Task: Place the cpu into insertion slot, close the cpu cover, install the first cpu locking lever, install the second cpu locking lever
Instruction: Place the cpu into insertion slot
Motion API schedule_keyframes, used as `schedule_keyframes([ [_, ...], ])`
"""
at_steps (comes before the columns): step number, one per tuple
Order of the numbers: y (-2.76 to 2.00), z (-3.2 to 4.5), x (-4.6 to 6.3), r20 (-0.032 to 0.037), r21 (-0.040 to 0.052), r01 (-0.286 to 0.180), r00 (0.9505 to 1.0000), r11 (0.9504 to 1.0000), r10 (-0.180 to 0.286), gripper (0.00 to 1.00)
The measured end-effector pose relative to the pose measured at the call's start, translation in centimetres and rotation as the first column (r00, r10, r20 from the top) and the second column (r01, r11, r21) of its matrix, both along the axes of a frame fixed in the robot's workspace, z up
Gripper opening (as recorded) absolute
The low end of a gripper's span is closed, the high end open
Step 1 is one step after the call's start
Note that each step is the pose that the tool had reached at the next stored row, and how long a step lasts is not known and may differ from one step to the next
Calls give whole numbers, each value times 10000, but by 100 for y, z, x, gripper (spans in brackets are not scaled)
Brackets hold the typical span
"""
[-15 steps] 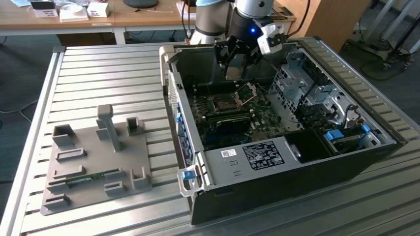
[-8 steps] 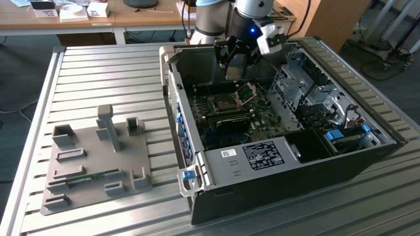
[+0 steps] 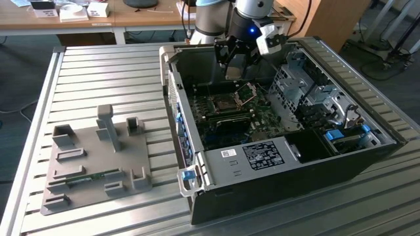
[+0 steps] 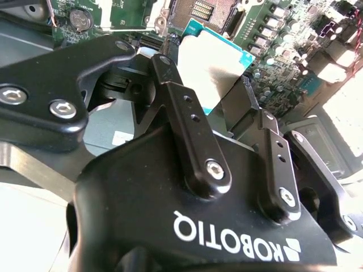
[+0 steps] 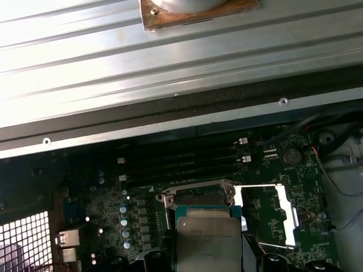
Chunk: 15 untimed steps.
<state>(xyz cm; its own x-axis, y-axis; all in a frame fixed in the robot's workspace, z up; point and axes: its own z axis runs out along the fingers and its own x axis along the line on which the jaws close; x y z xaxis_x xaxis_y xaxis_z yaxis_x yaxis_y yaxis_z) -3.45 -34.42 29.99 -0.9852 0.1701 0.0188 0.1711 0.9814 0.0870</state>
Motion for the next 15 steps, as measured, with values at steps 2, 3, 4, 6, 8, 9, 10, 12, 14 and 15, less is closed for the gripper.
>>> schedule_keyframes([
  [2, 0, 0, 0, 0, 1, 31, 10000, 10000, -31, 54],
  [3, 0, 0, 0, 0, 0, 46, 10000, 10000, -46, 54],
  [4, 0, 0, 0, 0, 0, 60, 10000, 10000, -60, 54],
  [6, 0, 0, 0, -1, -1, 90, 10000, 10000, -90, 54],
  [8, 0, 0, 0, 0, -1, 122, 9999, 9999, -122, 54],
  [9, 0, 0, 0, 0, 0, 138, 9999, 9999, -138, 54],
  [10, 0, 0, 0, 0, -1, 154, 9999, 9999, -154, 54],
  [12, 0, 0, 0, 0, -1, 188, 9998, 9998, -188, 54],
  [14, 0, -1, 0, 0, 0, 201, 9998, 9998, -201, 54],
  [15, 0, -1, 0, 0, 0, 206, 9998, 9998, -206, 54],
])
